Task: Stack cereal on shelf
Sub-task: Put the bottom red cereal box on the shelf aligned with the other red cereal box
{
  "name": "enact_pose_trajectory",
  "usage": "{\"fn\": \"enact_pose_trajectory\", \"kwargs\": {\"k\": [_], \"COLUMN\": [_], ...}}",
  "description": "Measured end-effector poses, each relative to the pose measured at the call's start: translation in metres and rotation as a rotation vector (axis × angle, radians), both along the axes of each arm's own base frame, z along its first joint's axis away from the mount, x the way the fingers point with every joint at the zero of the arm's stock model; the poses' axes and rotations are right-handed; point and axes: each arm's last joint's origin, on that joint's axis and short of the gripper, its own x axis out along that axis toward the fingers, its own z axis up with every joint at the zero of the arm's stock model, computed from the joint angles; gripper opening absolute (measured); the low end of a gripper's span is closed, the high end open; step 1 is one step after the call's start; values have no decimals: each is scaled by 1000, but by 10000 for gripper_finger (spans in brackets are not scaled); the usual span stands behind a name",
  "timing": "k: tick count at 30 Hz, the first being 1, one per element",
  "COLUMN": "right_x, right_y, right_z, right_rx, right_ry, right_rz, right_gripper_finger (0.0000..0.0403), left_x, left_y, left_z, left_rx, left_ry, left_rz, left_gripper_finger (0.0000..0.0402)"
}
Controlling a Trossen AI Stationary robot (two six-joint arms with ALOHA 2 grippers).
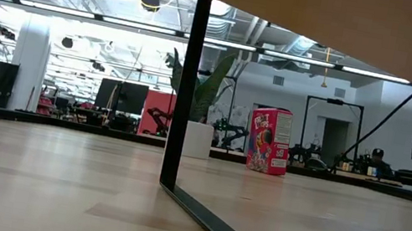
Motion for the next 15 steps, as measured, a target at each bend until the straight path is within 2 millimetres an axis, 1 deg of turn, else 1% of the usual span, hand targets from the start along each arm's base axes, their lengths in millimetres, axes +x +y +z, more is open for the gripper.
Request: {"fn": "enact_pose_trajectory", "kwargs": {"k": [3, 6, 12, 15], "right_x": [2, 3, 4, 4], "right_y": [-2, -3, -4, -4], "right_z": [0, 0, 0, 0], "right_rx": [0, 1, 1, 1], "right_ry": [0, 0, 0, 0], "right_rz": [-9, -18, -21, -21], "right_gripper_finger": [118, 118, 118, 118], "left_x": [1, 7, 19, 21], "left_y": [-1, -4, -12, -15], "left_z": [-3, -10, -28, -31], "left_rx": [27, 34, 23, 14], "left_ry": [9, 22, 78, 90], "left_rz": [18, 20, -41, -62], "left_gripper_finger": [147, 139, 129, 128]}}
